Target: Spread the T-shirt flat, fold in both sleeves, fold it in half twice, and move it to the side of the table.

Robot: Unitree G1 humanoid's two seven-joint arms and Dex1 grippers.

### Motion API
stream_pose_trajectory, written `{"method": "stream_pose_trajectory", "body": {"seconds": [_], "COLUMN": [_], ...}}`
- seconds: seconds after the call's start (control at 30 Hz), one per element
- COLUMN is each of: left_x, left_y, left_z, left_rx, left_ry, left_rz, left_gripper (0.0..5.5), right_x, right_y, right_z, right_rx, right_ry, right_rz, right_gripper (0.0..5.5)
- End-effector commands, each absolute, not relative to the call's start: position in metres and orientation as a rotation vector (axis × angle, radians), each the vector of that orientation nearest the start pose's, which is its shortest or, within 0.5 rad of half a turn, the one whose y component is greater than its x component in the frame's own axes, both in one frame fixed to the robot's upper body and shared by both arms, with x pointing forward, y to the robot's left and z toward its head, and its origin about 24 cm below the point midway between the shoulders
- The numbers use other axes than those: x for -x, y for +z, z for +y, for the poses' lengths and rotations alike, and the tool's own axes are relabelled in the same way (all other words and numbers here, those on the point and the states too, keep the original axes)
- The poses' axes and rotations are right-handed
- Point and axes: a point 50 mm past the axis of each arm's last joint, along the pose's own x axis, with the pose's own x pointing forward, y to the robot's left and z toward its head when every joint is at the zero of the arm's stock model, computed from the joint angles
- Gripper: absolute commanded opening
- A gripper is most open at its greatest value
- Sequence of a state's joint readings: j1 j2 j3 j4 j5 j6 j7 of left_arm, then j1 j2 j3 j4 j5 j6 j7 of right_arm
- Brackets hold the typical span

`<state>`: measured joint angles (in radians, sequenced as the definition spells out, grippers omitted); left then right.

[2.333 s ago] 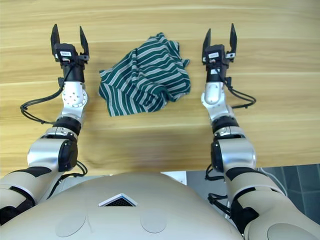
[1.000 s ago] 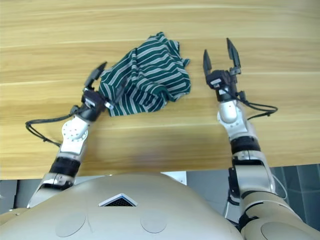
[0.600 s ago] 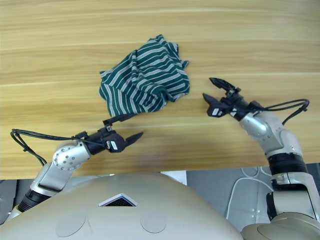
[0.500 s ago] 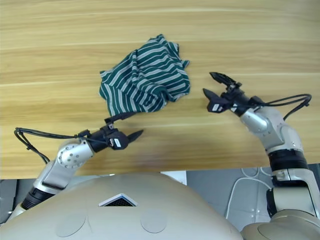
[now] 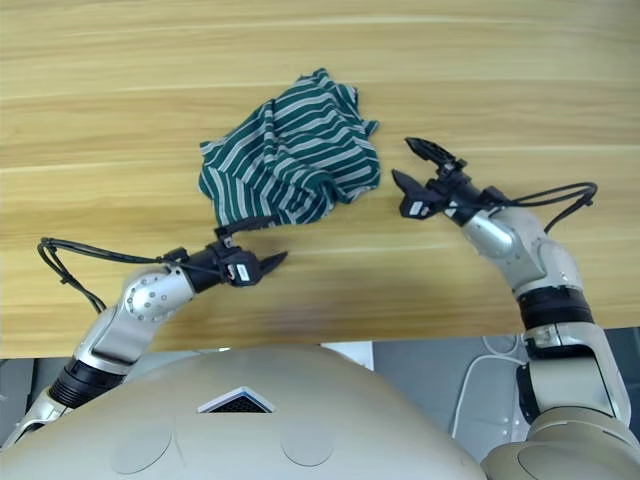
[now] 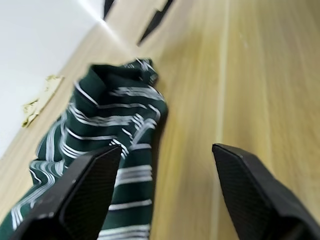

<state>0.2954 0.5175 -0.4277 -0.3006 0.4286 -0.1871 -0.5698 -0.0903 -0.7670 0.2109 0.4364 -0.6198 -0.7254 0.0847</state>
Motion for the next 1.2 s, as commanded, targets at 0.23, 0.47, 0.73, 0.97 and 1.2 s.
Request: {"method": "stream_pose_trajectory", "body": {"seconds": [0.23, 0.47, 0.73, 0.97, 1.2], "left_x": [-0.164, -0.158, -0.171, -0.172, -0.164], "left_y": [0.006, 0.000, -0.011, -0.016, -0.018], "left_z": [0.114, 0.108, 0.111, 0.112, 0.109], "left_rx": [-0.882, -0.875, -0.906, -0.904, -0.876], "left_ry": [-1.006, -1.055, -0.986, -0.975, -1.019], "left_rz": [0.107, 0.112, 0.142, 0.157, 0.150], "left_gripper": [3.39, 3.39, 2.62, 1.61, 0.66], "right_x": [-0.241, -0.242, -0.242, -0.241, -0.241], "right_y": [0.028, 0.026, 0.022, 0.020, 0.018], "right_z": [-0.235, -0.232, -0.229, -0.229, -0.228], "right_rx": [1.271, 1.266, 1.252, 1.245, 1.243], "right_ry": [0.700, 0.692, 0.679, 0.678, 0.678], "right_rz": [-0.188, -0.196, -0.203, -0.202, -0.201], "right_gripper": [3.13, 3.13, 3.13, 3.13, 3.13]}}
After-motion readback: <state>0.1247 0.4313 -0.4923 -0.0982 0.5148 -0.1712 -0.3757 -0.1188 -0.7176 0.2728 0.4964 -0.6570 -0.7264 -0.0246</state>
